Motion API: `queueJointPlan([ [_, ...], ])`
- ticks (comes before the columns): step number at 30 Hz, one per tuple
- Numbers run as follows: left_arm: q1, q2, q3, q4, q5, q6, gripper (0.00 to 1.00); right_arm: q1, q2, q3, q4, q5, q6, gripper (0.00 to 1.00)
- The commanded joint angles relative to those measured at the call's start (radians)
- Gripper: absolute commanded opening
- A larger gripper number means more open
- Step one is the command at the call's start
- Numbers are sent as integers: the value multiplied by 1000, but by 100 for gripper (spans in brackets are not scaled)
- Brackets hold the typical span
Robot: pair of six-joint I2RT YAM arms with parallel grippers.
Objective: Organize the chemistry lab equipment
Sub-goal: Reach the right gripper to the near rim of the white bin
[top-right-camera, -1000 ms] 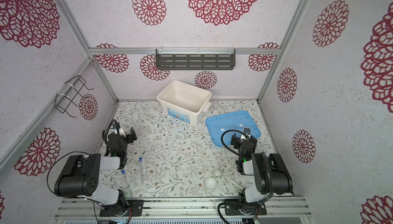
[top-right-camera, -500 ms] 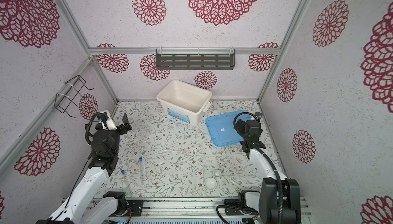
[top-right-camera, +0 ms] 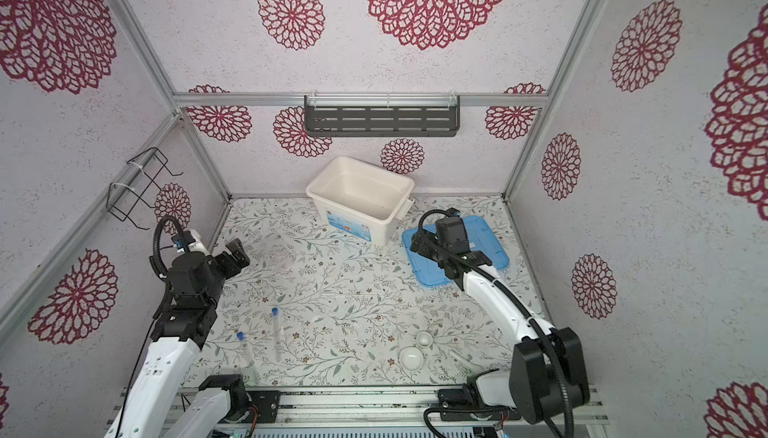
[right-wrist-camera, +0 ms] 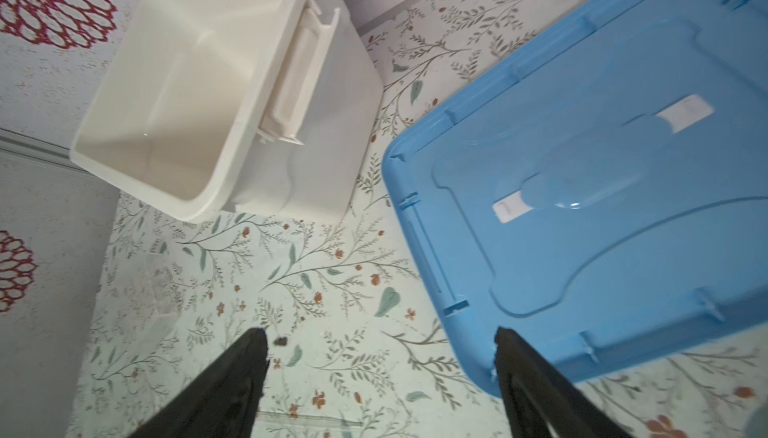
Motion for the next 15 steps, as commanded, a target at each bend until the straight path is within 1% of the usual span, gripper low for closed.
queueJointPlan([
  [1, -12, 55, 48, -46, 158, 42, 97, 75, 78, 156, -86, 60, 174, 87],
  [3, -25, 109, 70, -52, 217, 84, 97, 109, 139, 244, -122, 92, 227, 80],
  [5, -39, 157, 101, -89, 237, 106, 97, 125, 199, 320, -159, 128, 275, 77],
  [7, -43, 191, 118, -115, 217, 98, 97, 132, 260, 399, -190, 142, 314, 76],
  [8, -43, 202, 122, -123, 193, 84, 98, 132, 296, 440, -201, 130, 330, 77],
  [10, -41, 218, 122, -118, 184, 91, 97, 132, 362, 526, -232, 100, 353, 78],
  [12, -41, 223, 137, -136, 171, 89, 97, 133, 422, 603, -288, 100, 396, 75],
  [13, -41, 223, 141, -148, 163, 89, 97, 133, 452, 644, -327, 111, 413, 71],
  [15, -41, 215, 133, -153, 150, 100, 97, 135, 498, 704, -380, 139, 416, 71],
])
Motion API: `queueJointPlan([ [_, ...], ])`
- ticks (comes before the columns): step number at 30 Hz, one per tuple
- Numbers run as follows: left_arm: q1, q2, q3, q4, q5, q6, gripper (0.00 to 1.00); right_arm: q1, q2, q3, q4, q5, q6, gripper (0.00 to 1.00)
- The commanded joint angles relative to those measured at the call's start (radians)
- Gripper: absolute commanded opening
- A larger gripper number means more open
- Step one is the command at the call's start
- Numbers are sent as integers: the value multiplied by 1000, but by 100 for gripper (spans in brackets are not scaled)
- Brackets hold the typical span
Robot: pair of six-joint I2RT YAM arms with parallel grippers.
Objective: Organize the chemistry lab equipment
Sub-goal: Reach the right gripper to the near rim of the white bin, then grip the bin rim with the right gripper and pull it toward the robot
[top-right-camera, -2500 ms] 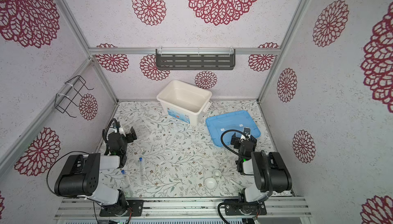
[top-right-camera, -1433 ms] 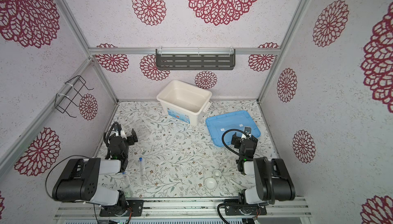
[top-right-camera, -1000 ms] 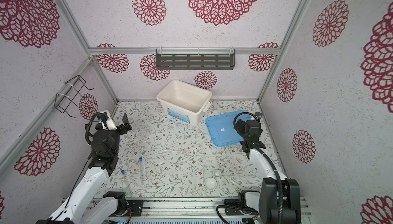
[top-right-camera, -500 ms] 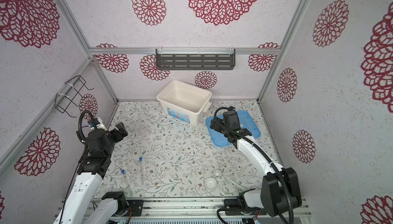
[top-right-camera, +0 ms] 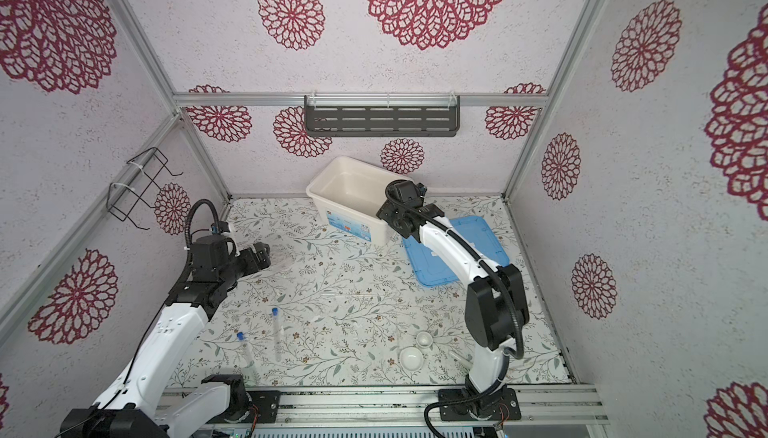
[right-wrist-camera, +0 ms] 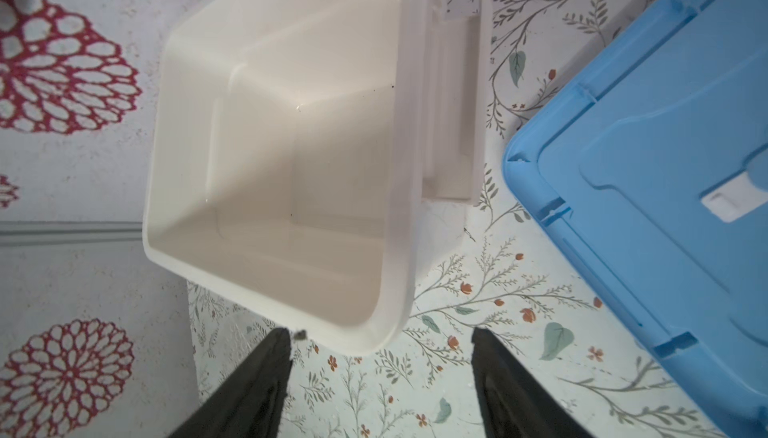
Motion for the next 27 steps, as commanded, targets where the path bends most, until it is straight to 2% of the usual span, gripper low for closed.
queueJointPlan([
  [1, 1, -12, 17, -24, -25, 26, 98, 0, 49, 110, -160, 57, 66, 71],
  [7, 0, -16, 17, -37, -64, 25, 97, 3, 123, 213, -259, 51, 24, 67],
  [11, 11, 6, 36, -30, -35, 23, 97, 1, 156, 247, -340, 74, -12, 53],
  [15, 24, 16, 37, -50, -59, 8, 97, 2, 185, 302, -422, 101, -72, 43],
  [18, 30, 30, 43, -52, -64, 8, 97, 1, 189, 317, -421, 93, -141, 29],
  [23, 35, 51, 36, -56, -54, -7, 97, 1, 182, 337, -450, 99, -205, 25],
  [27, 35, 65, 55, -55, 3, -18, 97, 0, 173, 337, -454, 25, -288, 20],
])
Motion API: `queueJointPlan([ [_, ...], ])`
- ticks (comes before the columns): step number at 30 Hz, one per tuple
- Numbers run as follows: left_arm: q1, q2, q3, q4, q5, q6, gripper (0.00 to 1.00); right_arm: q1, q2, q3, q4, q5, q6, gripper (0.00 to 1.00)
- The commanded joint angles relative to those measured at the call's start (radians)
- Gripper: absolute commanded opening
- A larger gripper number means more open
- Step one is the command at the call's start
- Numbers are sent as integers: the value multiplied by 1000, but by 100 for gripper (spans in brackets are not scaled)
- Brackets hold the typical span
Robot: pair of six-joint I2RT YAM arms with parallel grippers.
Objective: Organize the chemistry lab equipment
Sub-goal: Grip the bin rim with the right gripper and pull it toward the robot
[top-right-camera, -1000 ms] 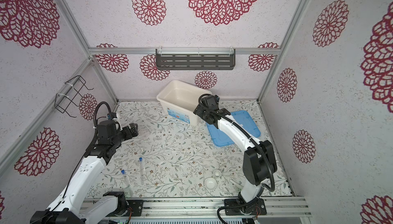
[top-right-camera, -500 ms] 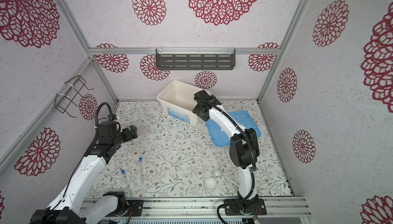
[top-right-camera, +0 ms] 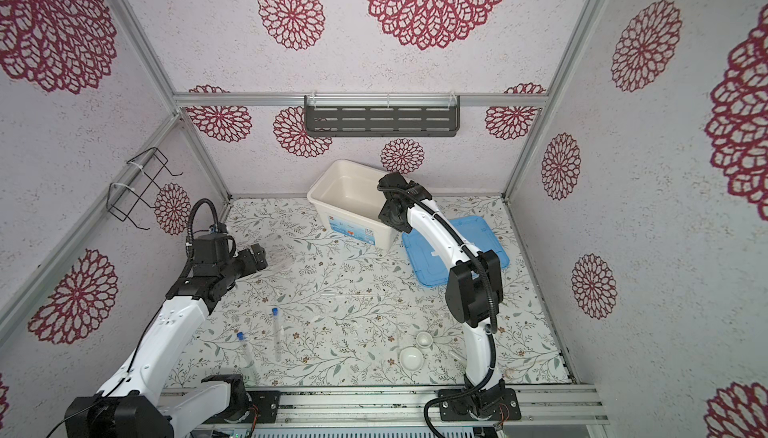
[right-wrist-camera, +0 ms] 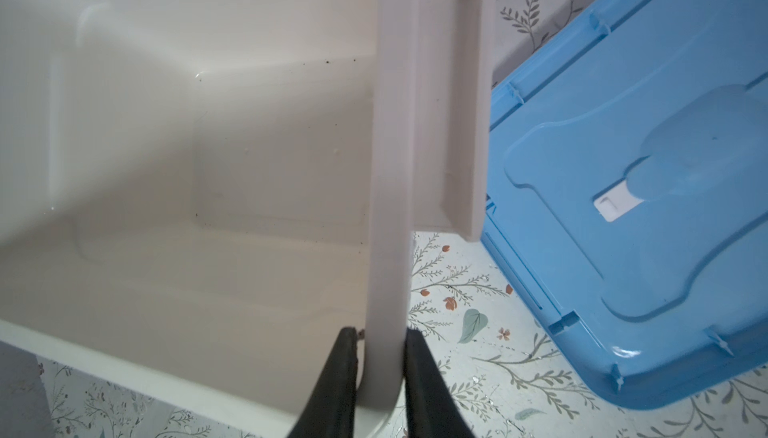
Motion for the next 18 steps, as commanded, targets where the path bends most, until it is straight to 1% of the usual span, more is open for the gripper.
queueJointPlan([
  [1, 6, 6, 27, -1, 37, -18, 97, -1, -13, 24, -78, -59, -122, 19],
  [5, 6, 0, 14, 15, 38, -4, 97, -1, -23, 22, -111, -132, -163, 19],
  [15, 6, -19, 3, 15, 48, 1, 97, 0, -95, 15, -248, -117, -251, 19],
  [18, 6, -19, 1, 26, 70, -3, 97, -1, -118, 9, -291, -111, -283, 18],
])
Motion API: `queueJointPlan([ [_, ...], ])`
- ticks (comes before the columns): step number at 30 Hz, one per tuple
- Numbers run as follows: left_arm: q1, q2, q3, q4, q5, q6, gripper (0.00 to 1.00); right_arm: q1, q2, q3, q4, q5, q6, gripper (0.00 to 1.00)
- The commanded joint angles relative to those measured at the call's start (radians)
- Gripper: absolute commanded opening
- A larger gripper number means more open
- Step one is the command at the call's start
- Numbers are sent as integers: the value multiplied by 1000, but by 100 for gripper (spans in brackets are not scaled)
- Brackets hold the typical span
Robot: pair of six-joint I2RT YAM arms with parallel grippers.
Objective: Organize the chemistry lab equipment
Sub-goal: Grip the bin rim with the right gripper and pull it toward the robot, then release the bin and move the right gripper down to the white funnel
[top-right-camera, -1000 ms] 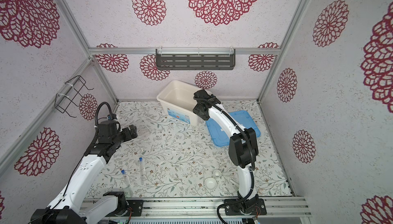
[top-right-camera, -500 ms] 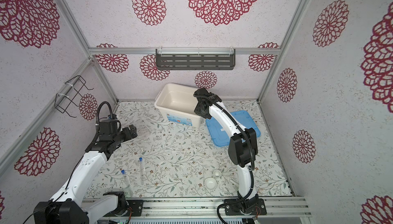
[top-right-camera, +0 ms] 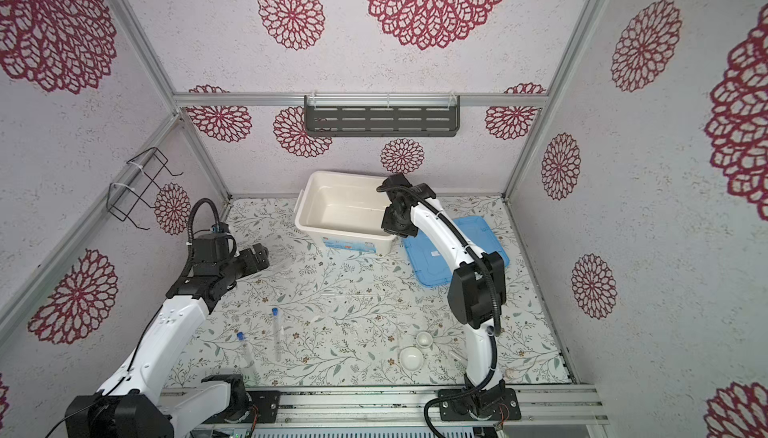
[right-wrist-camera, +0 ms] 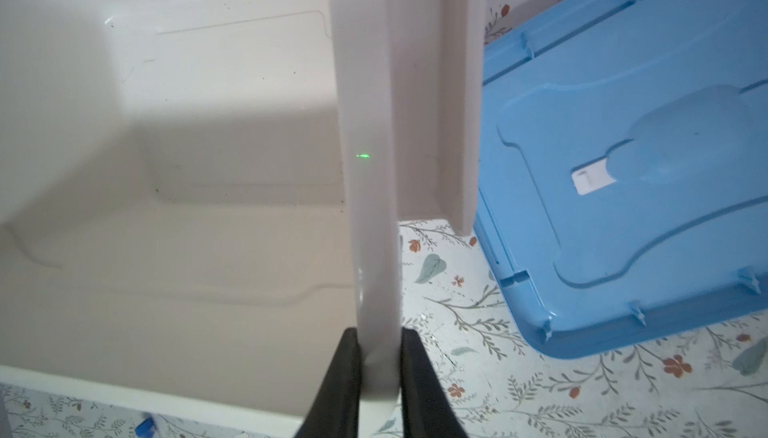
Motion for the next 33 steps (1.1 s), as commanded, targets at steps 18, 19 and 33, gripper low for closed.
queueJointPlan([
  [18, -49, 18, -15, 2, 16, -2, 97, 4, -210, -113, -182, 54, -171, 21],
  [19, -52, 22, -14, 2, 15, -1, 97, 3, -212, -117, -182, 60, -180, 21],
  [33, -63, -8, -17, -67, 28, -47, 97, -2, -399, -191, 15, 129, -236, 61],
])
